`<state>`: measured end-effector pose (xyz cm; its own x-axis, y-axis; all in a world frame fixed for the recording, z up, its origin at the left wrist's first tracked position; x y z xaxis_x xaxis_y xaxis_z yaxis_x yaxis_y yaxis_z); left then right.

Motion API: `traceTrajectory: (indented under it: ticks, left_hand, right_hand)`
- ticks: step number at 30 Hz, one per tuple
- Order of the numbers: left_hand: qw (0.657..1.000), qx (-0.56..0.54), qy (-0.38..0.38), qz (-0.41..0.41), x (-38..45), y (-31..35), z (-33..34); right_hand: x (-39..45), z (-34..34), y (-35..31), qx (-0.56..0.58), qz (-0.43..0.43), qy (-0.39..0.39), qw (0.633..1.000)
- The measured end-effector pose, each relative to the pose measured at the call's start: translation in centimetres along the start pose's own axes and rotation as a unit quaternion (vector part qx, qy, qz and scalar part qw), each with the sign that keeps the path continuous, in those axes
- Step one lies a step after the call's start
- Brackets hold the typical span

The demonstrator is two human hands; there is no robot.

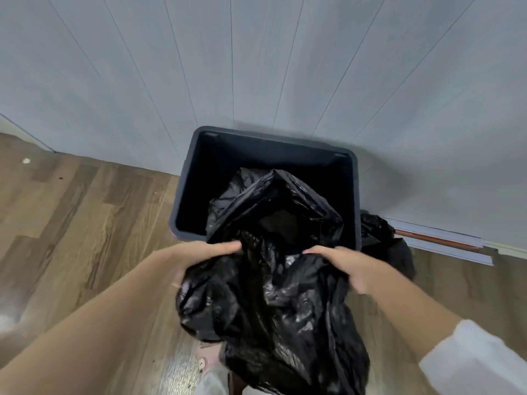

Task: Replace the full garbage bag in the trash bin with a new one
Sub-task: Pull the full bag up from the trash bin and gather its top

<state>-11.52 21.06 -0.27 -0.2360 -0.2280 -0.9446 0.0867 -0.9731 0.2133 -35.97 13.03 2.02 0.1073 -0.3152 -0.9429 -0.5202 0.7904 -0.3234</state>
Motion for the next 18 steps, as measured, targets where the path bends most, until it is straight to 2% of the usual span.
traceTrajectory:
  ticks: [3,9,13,15,18]
  left_hand:
    - [0.999,0.0,0.036,0.033,0.9,0.5,2.4]
    - [0.994,-0.096,0.01,0.052,1.4,1.5,4.6]
    - [0.982,-0.148,-0.03,0.111,0.7,2.9,4.3]
    - [0.97,-0.181,-0.017,0.158,0.6,3.9,3.9]
    - [0.945,-0.247,0.024,0.214,0.8,5.6,2.4]
  right_hand:
    - [0.4,3.7,0.7,0.03,0.044,-0.061,0.997]
    - [1.4,6.4,0.6,-0.006,0.034,-0.081,0.996]
    - [1.2,6.3,0.9,0.019,0.031,-0.152,0.988]
    - [0.7,5.8,0.9,-0.027,0.046,-0.198,0.979]
    - [0.0,4.8,0.9,-0.184,0.079,-0.247,0.948]
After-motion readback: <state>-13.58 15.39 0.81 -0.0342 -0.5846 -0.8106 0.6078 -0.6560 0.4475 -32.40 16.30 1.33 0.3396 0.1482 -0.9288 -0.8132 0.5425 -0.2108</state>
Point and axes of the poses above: each hand's wrist, its own x-axis towards the middle knuckle, its own z-axis out of the palm, y = z × x, the point moved 4 cm from there along x, towards the middle knuckle, and after that the axes turned 2 degrees about -z, right-handed, at the moved point
